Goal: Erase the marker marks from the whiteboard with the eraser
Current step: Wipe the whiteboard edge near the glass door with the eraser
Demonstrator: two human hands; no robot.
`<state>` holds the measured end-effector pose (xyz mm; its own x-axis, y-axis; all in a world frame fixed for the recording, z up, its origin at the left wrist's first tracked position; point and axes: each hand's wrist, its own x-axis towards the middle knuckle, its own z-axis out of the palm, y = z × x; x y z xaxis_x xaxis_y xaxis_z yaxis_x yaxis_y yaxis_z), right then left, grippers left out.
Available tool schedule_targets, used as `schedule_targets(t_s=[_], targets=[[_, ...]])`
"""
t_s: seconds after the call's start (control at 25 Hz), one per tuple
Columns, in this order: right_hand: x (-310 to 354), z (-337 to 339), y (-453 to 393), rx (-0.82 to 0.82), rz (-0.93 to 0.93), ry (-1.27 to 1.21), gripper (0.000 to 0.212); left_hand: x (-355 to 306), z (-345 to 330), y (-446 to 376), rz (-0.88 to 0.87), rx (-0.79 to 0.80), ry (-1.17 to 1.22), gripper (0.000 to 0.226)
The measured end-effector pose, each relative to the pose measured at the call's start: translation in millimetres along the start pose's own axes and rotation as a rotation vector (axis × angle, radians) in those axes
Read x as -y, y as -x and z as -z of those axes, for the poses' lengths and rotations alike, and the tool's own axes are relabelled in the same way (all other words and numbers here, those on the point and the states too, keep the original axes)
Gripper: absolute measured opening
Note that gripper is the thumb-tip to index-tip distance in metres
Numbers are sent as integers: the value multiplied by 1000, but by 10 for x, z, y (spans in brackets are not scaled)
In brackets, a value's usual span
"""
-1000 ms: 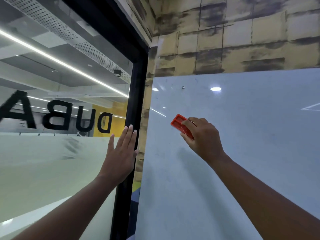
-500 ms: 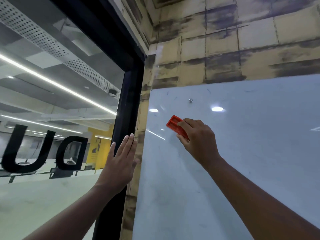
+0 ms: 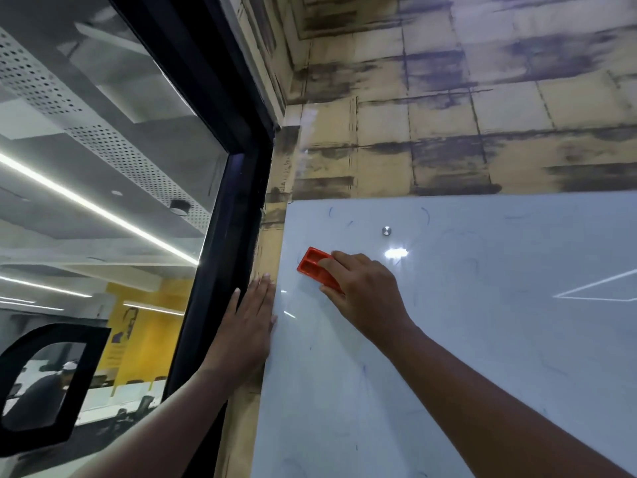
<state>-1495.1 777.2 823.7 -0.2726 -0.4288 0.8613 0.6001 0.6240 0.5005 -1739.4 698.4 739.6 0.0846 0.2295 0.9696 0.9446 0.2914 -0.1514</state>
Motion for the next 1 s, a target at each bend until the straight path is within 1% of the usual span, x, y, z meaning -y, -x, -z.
schedule_targets(t_s=[0.12,0.32,0.4,0.44,0.52,0.64,0.72,0.76,0.8,0.84,0.92,1.0], targets=[[70,-205,-91,1,24,23,44,1,-140,-196,18,-64,127,61],[3,-413,-137,-90,86,66,38,94,-377,-255,23,-212,283,56],[-92,-442,-281,-121,115,111,37,80,-416,-241,6,-274,339,54],[-166,-442,-385,-144,100,142,36,60,-422,-236,8,-301,360,54],[-310,-419,-606,-189,4,240,36,35,-428,-228,13,-338,373,53],[-379,-389,-812,-220,-236,384,39,52,-451,-231,-3,-360,361,53],[-249,-430,-852,-218,-388,349,41,59,-464,-236,-9,-364,355,53],[-139,-458,-839,-223,-426,312,42,57,-468,-242,-10,-364,355,53],[-13,-490,-805,-229,-415,271,43,55,-470,-247,-9,-365,357,53],[114,-522,-743,-226,-359,229,44,56,-470,-247,-6,-365,362,53],[313,-575,-539,-174,-179,139,48,61,-477,-240,-2,-361,371,53],[368,-554,-337,-96,-14,70,53,60,-483,-210,5,-357,374,54]])
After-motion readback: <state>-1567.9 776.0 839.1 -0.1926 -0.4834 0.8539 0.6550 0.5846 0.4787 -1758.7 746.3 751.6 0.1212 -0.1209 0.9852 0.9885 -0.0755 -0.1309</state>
